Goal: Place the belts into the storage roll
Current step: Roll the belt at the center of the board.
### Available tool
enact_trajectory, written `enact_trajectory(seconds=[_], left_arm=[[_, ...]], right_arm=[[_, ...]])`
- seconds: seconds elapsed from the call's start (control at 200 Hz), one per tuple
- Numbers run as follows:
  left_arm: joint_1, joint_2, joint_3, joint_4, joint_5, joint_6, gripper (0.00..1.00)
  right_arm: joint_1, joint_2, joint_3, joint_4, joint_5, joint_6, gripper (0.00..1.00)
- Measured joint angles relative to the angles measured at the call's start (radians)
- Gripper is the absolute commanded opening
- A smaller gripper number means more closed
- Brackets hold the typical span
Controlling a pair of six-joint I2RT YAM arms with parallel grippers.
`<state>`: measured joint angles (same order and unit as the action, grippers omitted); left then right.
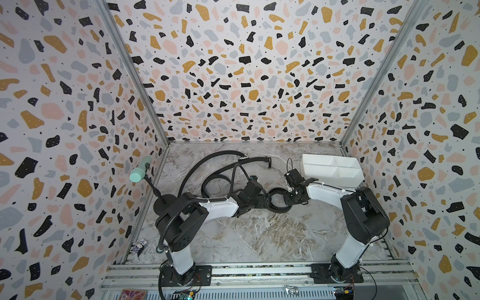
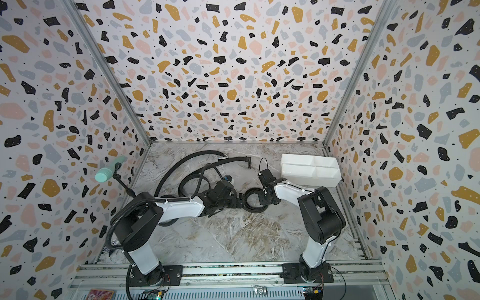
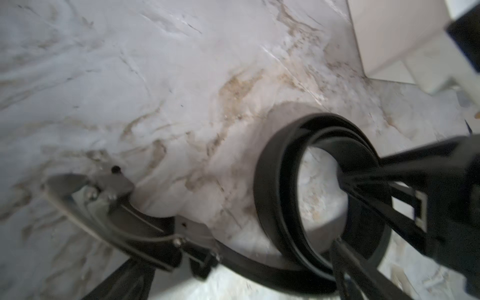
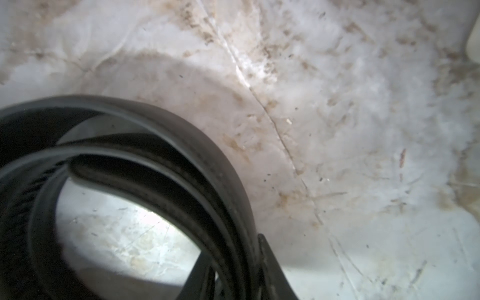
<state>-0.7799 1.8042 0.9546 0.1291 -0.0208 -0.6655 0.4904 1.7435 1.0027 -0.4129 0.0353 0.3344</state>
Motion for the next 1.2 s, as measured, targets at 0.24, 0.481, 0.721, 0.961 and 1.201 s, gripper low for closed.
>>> enact_trajectory(seconds=[0.24,0.481,0.721,0.961,1.201], left_arm=[[0.011,0.175,0.185,0.060,0.076,0.022,1.00],[0.006,0.175,0.205,0.048,0.098,0.055,1.00],[-0.041,0.069,0.151,-0.043,0.041,0.067,1.00],[-0.106,0.068,0.151,-0.081,-0.010,0.062,0.87],[-0.105,0.106,0.154,-0.119,-0.047,0.027,0.78]], right_arm=[[0.000,-0.003,-0.007,0.008,0.000,0.000,0.27],[0.000,-0.005,-0.009,0.010,-0.001,0.000,0.27],[0.000,-0.006,-0.011,0.013,-0.001,0.000,0.27],[0.000,-0.006,-0.011,0.013,-0.001,0.000,0.27],[0.000,-0.010,-0.017,0.015,-0.001,0.000,0.27]])
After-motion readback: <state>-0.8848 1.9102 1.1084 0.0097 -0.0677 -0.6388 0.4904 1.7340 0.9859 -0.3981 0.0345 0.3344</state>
